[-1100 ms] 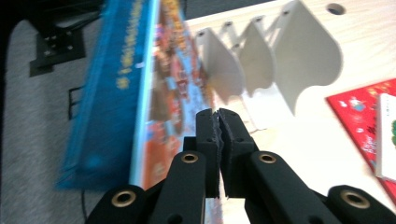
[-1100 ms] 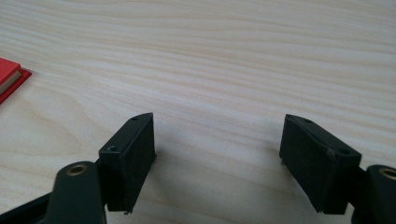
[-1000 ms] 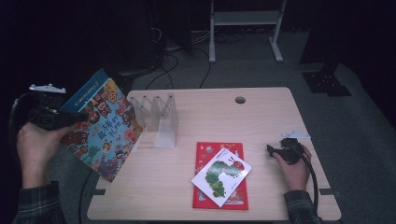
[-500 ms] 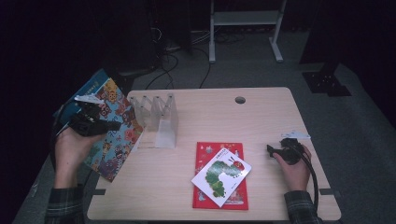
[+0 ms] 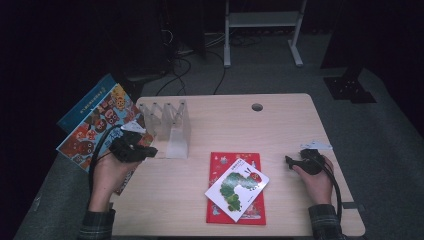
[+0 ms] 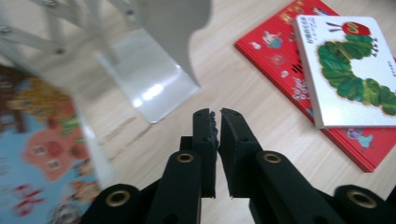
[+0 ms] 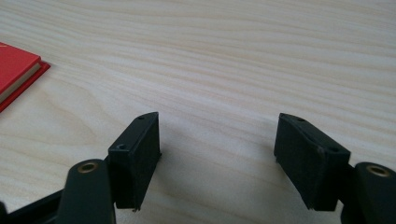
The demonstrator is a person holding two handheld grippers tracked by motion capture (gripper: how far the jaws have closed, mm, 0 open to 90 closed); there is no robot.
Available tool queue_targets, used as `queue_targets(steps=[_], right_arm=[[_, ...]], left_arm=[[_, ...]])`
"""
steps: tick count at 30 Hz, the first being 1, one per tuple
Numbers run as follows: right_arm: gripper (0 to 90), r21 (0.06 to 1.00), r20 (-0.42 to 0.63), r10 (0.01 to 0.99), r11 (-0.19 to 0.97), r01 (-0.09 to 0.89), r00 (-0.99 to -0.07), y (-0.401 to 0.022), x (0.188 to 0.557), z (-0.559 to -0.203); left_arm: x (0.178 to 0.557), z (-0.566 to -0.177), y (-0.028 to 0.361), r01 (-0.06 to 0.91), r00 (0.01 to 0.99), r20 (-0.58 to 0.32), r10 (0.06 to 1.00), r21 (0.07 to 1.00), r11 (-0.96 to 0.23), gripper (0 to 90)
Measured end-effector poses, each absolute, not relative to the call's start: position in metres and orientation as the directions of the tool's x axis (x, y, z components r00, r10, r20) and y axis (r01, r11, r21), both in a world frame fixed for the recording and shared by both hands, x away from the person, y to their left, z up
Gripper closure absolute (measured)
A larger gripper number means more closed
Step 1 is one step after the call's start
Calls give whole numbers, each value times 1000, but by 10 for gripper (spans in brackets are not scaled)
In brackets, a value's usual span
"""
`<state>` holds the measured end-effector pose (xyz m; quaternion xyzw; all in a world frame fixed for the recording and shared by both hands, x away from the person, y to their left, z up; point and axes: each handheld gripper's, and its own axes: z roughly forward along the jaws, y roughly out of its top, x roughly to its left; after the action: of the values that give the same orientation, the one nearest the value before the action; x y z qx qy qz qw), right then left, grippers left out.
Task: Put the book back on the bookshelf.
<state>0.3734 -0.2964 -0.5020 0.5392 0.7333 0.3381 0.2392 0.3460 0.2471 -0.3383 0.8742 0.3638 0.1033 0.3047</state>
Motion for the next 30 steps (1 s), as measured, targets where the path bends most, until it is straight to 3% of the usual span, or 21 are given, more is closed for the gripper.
queue_targets(steps=[11, 30], right_arm=[[296, 753, 16, 954, 187, 631, -301, -295, 372, -502], [283, 752, 16, 950, 194, 630, -312, -295, 372, -502]], left_arm=[[343, -398, 227, 559, 744, -47, 667, 591, -582, 750], [334, -474, 214, 486, 798, 25, 603, 565, -667, 377]])
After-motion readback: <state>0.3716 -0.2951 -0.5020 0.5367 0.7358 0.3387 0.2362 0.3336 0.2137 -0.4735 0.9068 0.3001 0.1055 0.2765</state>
